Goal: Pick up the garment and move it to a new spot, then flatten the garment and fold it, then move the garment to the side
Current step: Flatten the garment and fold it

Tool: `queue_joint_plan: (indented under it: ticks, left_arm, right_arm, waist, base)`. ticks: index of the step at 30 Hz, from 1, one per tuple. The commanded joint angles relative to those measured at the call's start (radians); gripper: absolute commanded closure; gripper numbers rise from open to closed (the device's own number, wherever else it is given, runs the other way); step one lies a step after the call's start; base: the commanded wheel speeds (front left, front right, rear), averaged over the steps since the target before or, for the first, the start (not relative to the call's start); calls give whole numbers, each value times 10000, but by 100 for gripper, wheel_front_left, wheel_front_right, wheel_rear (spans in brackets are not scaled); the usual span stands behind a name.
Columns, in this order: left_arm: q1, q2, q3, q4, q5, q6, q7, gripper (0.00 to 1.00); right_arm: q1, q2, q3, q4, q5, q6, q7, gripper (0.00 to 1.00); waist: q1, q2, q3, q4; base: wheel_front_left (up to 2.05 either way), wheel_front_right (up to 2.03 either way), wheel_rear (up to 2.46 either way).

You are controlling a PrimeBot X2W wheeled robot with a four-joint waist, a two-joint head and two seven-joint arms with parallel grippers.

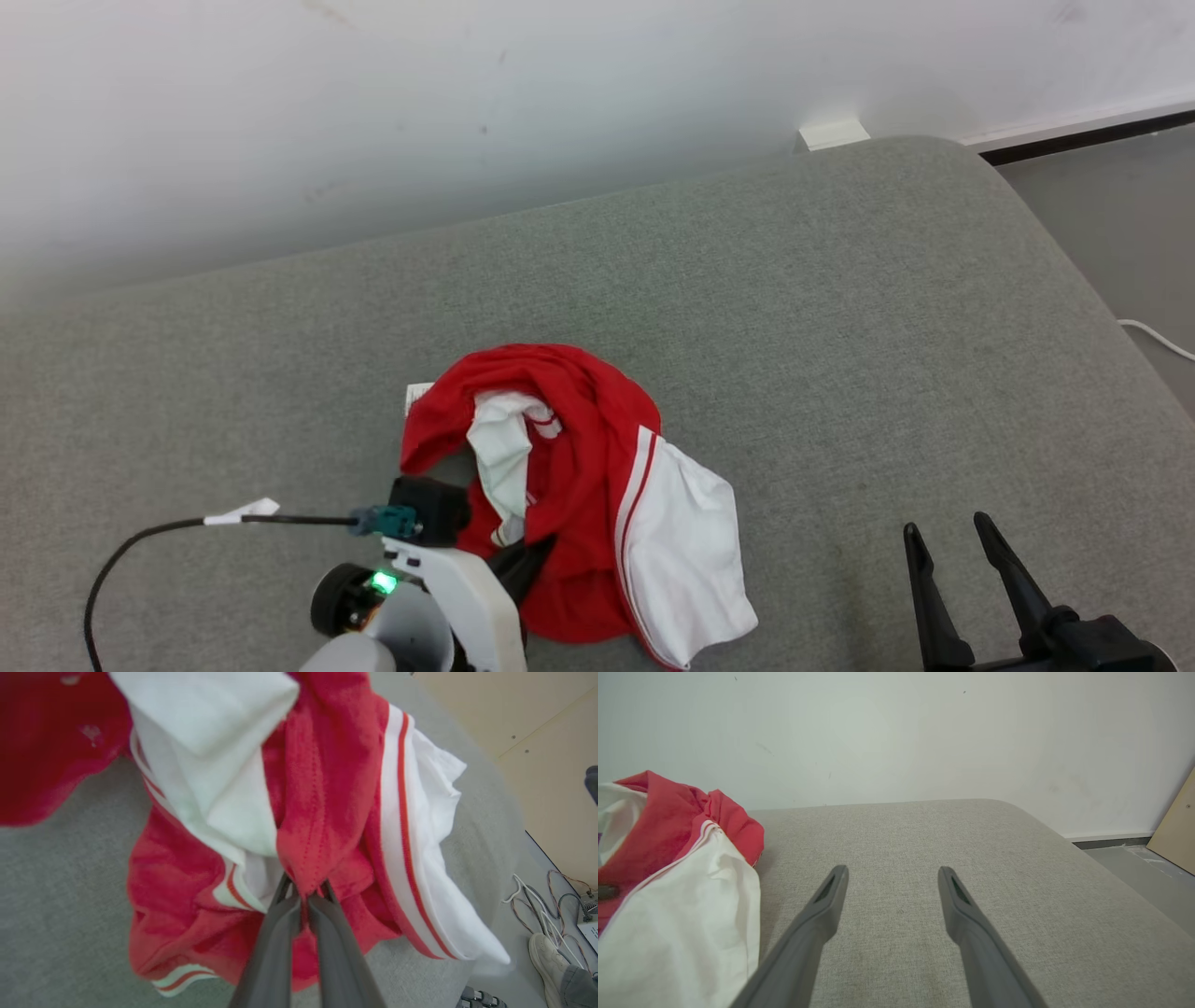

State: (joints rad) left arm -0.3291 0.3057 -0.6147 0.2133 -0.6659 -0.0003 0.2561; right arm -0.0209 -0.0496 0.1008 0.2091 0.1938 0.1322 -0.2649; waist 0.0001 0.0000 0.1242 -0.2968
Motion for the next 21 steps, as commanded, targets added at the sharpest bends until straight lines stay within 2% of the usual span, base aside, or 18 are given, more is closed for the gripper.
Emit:
queue_joint_plan:
  ticks: [1, 10, 13, 21]
  left_arm:
    - [-125, 42, 83, -171, -106, -42, -95, 100]
    - [-1338, 63, 658, -1827, -652, -49, 489, 100]
    - [-2121, 151, 883, -1804, -630, -9, 779, 100]
    - [-4237, 232, 2014, -1257, -1412, 175, 1447, 100]
  right_arm:
    - [26, -17, -30, 37, -25, -29, 8, 0]
    - [207, -17, 58, 145, 2, -29, 10, 0]
    - [141, -17, 214, 214, 66, -29, 10, 0]
    - [111, -18, 370, 282, 189, -29, 9, 0]
  waist:
    - [-1, 0, -81, 7]
    - [-1, 0, -672, 45]
    - [-1, 0, -855, -108]
    - [-1, 0, -979, -756]
  base:
    - [0, 0, 0]
    - [0, 0, 0]
    - [0, 0, 0]
    - [0, 0, 0]
